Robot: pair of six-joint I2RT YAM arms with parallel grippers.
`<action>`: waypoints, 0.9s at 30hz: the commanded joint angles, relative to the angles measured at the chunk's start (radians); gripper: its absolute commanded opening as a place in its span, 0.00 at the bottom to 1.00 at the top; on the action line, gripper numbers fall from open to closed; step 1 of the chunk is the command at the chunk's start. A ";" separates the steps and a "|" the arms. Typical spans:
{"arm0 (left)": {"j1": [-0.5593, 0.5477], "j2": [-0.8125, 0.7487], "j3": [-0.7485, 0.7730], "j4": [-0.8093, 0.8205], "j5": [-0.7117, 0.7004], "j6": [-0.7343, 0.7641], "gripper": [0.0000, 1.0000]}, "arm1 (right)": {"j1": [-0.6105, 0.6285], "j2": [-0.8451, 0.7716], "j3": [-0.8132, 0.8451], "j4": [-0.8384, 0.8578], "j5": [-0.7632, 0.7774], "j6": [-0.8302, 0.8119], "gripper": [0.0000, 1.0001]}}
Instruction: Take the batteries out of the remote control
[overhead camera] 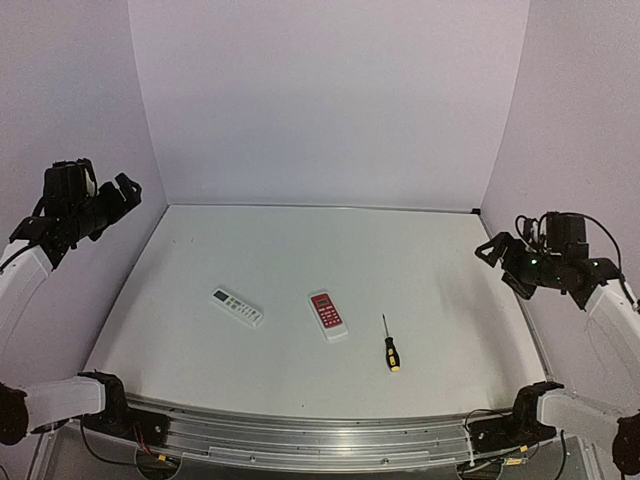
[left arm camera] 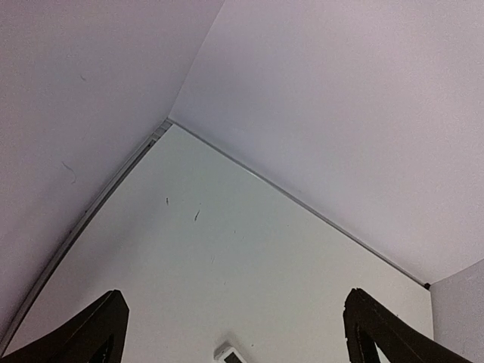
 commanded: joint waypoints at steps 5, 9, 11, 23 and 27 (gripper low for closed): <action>0.000 0.030 -0.035 -0.027 0.106 -0.013 1.00 | 0.477 0.363 0.144 0.005 0.020 -0.088 0.98; 0.000 0.041 -0.067 0.002 0.165 -0.011 1.00 | 0.712 0.664 0.334 0.007 0.281 -0.132 0.95; 0.000 0.037 -0.088 0.014 0.194 -0.014 1.00 | 0.769 0.808 0.429 0.009 0.304 -0.147 0.95; 0.000 -0.010 -0.168 0.018 0.238 -0.031 1.00 | 0.883 1.209 0.724 0.011 0.318 -0.245 0.96; 0.000 -0.009 -0.181 0.018 0.240 -0.039 1.00 | 0.927 1.271 0.744 0.009 0.353 -0.273 0.94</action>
